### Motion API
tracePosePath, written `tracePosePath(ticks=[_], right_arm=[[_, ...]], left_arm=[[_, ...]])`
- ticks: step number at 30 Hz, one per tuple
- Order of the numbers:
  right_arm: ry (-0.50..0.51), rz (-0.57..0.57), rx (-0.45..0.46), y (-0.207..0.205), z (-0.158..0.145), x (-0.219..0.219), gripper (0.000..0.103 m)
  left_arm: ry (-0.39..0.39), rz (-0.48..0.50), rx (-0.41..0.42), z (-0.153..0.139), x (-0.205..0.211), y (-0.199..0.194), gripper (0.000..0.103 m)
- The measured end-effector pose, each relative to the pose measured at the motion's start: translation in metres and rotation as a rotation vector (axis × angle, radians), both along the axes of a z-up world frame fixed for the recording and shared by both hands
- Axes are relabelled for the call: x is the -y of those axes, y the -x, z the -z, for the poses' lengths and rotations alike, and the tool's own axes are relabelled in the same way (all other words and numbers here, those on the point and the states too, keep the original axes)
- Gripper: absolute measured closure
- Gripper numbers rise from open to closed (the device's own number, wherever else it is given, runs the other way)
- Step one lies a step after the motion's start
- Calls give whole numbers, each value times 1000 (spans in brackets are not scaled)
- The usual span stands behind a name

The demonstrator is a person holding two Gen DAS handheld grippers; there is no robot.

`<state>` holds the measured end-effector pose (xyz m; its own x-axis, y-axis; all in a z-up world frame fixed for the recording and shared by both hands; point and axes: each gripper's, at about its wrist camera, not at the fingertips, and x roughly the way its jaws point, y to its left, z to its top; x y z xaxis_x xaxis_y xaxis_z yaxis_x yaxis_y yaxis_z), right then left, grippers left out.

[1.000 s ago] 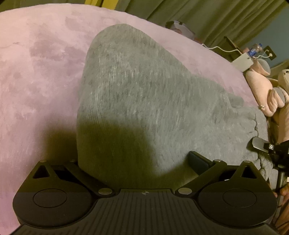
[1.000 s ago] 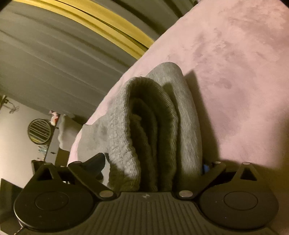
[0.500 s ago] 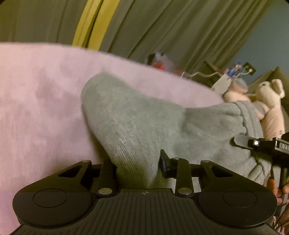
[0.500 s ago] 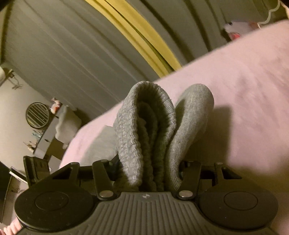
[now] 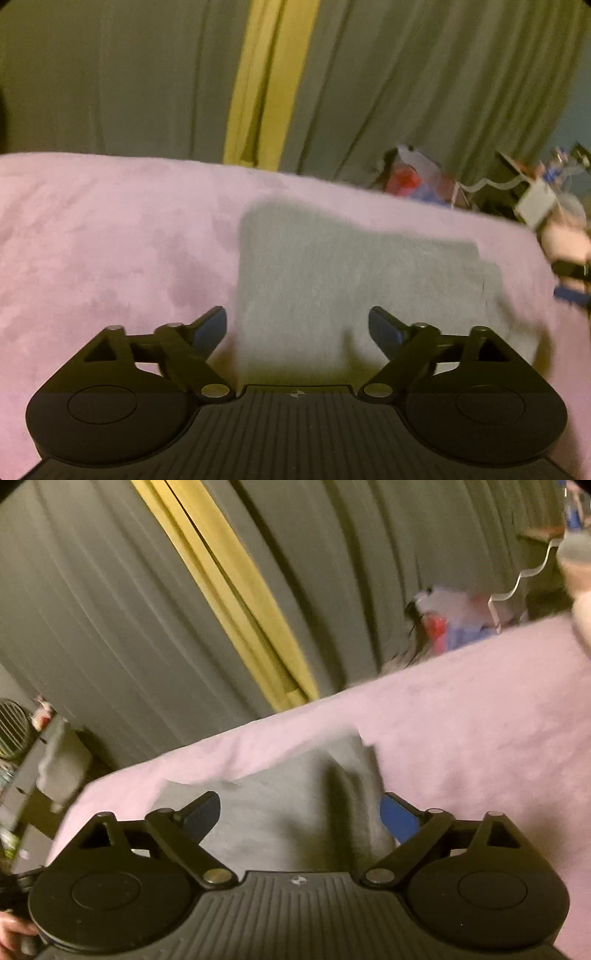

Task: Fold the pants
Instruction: 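Open both tools and release the folded sweatpants onto the bedspread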

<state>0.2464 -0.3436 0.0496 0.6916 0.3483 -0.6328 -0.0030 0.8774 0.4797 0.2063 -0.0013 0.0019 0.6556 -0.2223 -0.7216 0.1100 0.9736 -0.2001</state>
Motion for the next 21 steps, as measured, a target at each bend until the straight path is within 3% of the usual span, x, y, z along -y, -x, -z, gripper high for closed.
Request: tracePosePath(ticks=[4,8,12,17,19,21], right_arm=[[84,-45,-65,24,28,-12,4],[136,-49,-128,35,61,-21,4],[249,-69,-95,42,55,-36,4],[280,-98,-63,56,36,-49,4],[288,-112,-89,61,41,-53,4],[369,-79,-146,61,50,-57,4]], left_arm=[[-55,26,-33,24,0,31,8],[-129,-8,-113,47,0,39,6],[-93,-92,-156,47,-18,45,7],[66,-134,-161,44,-40,67,7],[77,-146,-181,51,-40,76,7],[54,-147,-208,61,-38,82,7]])
